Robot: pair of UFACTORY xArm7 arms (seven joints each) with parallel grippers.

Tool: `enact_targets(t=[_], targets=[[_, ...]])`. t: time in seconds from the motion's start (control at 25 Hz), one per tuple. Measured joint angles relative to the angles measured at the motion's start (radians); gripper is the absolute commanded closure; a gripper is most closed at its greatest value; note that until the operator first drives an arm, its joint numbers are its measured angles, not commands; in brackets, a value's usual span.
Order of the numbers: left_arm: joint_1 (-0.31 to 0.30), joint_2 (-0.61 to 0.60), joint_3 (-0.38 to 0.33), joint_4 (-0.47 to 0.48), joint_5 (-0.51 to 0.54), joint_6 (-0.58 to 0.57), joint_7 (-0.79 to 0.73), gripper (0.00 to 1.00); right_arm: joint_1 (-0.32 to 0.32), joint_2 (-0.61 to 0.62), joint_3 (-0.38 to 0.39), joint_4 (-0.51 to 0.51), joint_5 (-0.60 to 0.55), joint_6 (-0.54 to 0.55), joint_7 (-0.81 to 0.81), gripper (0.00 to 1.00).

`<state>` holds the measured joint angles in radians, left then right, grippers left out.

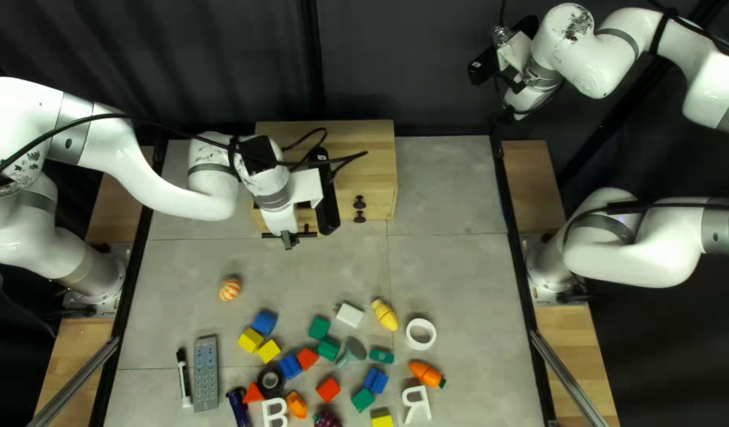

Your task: Open drawers and place objects into drawer and close

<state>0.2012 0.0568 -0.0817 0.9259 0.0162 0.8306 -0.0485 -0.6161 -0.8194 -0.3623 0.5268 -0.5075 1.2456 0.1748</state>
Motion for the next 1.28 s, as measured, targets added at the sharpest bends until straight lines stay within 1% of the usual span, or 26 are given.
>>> enact_targets(t=[0.48,0.92,1.28], targets=[[-0.003,-0.007,-0.008,-0.001,-0.024,0.010,0.048,0.00,0.000,0.000,0.000,0.000,0.000,0.000,0.000,0.00],[-0.011,-0.003,-0.016,0.005,-0.030,0.014,0.055,0.00,0.000,0.000,0.000,0.000,0.000,0.000,0.000,0.00],[-0.018,-0.019,-0.022,-0.012,-0.031,0.018,0.048,0.00,0.000,0.000,0.000,0.000,0.000,0.000,0.000,0.00]])
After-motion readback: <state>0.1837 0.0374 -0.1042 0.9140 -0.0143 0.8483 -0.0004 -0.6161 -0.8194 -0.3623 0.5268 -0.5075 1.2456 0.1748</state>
